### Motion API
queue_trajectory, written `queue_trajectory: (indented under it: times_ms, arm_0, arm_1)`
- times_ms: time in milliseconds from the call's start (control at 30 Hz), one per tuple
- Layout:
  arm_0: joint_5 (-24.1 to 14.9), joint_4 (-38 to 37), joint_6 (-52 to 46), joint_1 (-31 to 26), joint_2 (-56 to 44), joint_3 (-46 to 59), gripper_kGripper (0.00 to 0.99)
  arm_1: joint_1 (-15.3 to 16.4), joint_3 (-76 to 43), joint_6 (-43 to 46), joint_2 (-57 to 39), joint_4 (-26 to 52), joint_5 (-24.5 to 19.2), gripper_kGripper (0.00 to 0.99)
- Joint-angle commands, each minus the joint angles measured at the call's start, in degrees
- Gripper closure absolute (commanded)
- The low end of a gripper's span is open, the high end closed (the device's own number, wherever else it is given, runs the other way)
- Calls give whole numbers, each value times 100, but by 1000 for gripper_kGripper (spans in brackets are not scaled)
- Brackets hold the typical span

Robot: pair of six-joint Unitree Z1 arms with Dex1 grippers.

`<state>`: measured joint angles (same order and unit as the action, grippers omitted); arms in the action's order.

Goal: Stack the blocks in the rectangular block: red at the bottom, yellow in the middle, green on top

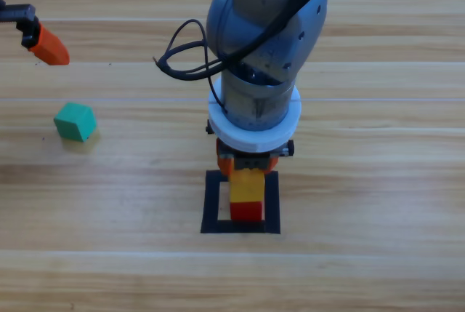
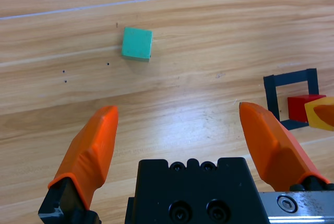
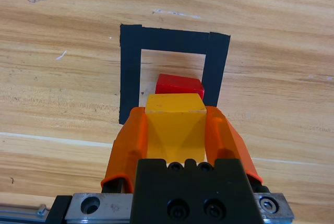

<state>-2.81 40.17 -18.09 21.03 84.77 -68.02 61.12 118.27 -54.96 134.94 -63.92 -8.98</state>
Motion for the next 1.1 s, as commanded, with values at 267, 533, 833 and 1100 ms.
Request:
queue_trajectory:
  times_ms: [267,533,833,1100]
  arm_0:
    - [17,-115,60,-135,171,175,1]
    - [0,-177,34,-126,206,227,1]
    - [-80,-229,-142,-135,215,148,0]
    - [-80,1168,-1328,-398,2316,-2374,0]
  arm_1:
    - [120,100,-23,410,-138,-51,959]
    - [85,205,3,472,-174,-42,0]
    - [287,-111,126,-820,-156,-666,0]
    - [348,-3442,1743,-3440,3157,-236,0]
